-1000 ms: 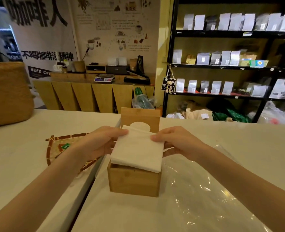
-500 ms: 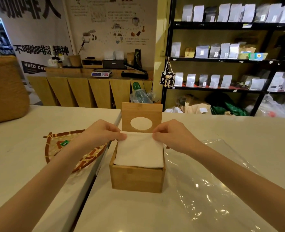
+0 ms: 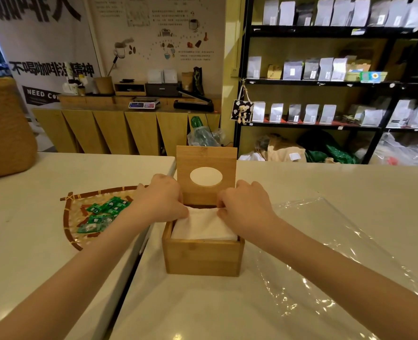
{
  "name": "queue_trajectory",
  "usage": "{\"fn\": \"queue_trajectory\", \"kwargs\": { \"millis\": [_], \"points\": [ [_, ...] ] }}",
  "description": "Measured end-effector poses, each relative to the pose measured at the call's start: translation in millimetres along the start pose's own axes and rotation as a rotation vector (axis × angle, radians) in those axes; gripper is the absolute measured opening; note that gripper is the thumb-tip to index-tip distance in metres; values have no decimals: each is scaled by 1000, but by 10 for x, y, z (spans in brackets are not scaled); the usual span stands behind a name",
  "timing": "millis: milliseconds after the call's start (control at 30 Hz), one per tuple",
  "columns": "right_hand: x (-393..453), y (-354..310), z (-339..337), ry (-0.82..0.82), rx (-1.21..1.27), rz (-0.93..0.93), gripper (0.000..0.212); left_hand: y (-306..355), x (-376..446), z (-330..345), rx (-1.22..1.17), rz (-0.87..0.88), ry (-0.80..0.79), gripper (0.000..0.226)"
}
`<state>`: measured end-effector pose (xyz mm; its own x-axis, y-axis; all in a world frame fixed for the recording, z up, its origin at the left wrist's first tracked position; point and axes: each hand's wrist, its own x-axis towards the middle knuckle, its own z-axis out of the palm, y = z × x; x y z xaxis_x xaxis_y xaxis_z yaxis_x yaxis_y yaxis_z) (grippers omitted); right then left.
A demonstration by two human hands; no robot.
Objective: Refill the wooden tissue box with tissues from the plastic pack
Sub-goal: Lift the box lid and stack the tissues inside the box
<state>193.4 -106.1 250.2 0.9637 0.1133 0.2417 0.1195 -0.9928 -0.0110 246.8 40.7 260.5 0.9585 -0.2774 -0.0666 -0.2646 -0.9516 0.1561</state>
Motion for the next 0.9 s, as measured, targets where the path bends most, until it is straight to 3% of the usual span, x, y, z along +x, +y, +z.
{"fn": "queue_trajectory", "kwargs": {
  "millis": [133, 267, 333, 367, 433, 500, 600, 900],
  "points": [
    [-12, -41, 16, 86, -107, -6, 13, 41, 1, 40, 118, -20, 31, 18],
    [-26, 61, 25, 376, -173, -82, 21, 40, -78, 51, 160, 12, 188, 14],
    [-42, 124, -71, 236, -14, -105, 16, 41, -142, 41, 164, 45, 236, 14],
    [-50, 166, -125, 54, 120, -90, 19, 41, -177, 23, 154, 67, 213, 17],
    [-37, 240, -219, -239, 254, -75, 34, 28, -226, -21, 143, 101, 67, 33],
    [-18, 239, -289, -391, 220, -86, 46, 14, -246, -69, 173, 105, -93, 49],
    [-4, 163, -274, -446, 85, -83, 51, 1, -210, -90, 211, 92, -179, 54],
    [70, -7, -144, -413, -139, -137, 31, 26, -126, 36, 295, 64, -158, 45]
  ]
}}
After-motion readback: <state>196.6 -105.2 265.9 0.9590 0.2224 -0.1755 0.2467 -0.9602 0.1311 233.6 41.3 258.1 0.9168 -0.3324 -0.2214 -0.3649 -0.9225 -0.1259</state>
